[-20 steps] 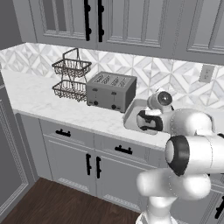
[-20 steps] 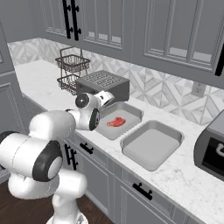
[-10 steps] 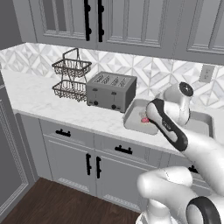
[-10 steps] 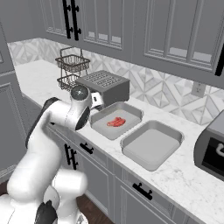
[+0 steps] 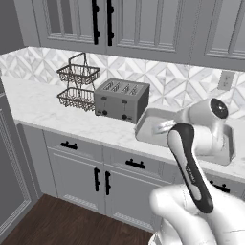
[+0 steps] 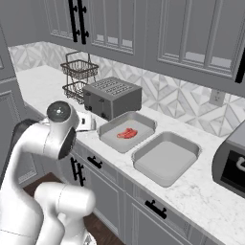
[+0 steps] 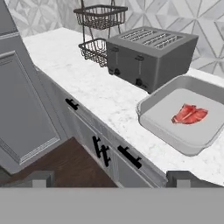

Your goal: Place one eggplant and one steak in each tupperware on the nearby counter, to pack two identical lunches.

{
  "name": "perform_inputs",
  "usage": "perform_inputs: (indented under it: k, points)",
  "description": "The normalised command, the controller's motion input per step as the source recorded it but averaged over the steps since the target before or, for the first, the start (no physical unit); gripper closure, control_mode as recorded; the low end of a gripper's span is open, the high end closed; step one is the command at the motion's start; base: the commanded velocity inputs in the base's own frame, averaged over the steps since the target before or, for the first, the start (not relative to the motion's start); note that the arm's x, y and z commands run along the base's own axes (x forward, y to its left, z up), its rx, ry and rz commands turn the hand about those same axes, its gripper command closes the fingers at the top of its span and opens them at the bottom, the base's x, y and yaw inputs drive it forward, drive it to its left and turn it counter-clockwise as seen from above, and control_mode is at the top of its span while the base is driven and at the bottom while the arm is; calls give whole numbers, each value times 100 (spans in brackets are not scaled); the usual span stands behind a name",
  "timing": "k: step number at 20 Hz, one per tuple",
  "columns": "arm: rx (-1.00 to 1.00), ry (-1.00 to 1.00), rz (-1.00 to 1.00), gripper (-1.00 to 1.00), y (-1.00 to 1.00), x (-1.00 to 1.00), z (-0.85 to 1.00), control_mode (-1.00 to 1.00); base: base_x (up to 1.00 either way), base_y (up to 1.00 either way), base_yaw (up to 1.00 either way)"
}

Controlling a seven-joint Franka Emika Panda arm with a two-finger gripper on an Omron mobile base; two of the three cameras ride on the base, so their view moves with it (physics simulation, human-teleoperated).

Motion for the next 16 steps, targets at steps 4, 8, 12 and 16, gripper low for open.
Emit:
perform_inputs:
  k: [4, 8, 12, 16]
  points:
    - [-4, 0, -12, -100, 7, -100, 7, -100, 0, 0, 0]
    - [0, 0, -6, -100, -3, -100, 33, -100, 0, 0, 0]
    - [0, 0, -1, -100, -7, -100, 32, -100, 0, 0, 0]
    - [0, 0, 0, -100, 0, -100, -8, -100, 0, 0, 0]
